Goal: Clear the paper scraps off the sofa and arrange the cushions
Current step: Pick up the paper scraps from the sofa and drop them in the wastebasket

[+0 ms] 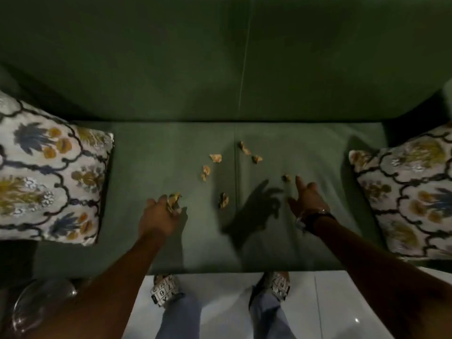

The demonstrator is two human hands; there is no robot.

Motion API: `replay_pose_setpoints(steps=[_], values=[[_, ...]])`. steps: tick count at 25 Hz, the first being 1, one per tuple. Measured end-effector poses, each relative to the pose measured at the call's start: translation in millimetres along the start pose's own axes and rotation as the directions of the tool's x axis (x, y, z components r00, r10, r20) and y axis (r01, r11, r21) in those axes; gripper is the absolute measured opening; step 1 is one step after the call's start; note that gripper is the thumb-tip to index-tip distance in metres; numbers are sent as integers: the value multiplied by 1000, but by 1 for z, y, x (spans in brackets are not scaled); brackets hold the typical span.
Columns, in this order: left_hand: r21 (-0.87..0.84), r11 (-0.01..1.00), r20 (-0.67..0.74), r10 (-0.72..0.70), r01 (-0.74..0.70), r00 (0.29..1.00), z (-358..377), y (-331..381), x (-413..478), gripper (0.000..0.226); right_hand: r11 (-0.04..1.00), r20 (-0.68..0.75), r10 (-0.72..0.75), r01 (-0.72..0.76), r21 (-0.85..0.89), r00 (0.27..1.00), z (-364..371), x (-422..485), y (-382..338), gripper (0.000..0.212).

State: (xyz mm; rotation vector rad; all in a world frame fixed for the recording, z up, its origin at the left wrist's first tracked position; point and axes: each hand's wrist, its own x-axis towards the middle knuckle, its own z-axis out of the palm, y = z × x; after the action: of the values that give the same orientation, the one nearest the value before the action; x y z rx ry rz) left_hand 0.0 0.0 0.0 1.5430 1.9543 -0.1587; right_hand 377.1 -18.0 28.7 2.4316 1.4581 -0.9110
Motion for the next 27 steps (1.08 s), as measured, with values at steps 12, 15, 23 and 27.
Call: replay_pose_setpoints(steps=[12,15,23,27], values=[[-308,951,-247,-115,35,962,49,-14,72,56,960,-278,-17,94,265,960,84,81,-8,20],[-243,968,-182,13,-58,983,49,-9,87,42,924,-109,-272,291,248,956,97,52,-48,53],[75,858,-292,506,-508,812,41,37,91,8,754,77,-632,635,-169,771,149,22,-110,43],[126,813,-148,581,-568,800,51,72,101,14,824,-74,-563,566,27,823,129,19,-107,16]])
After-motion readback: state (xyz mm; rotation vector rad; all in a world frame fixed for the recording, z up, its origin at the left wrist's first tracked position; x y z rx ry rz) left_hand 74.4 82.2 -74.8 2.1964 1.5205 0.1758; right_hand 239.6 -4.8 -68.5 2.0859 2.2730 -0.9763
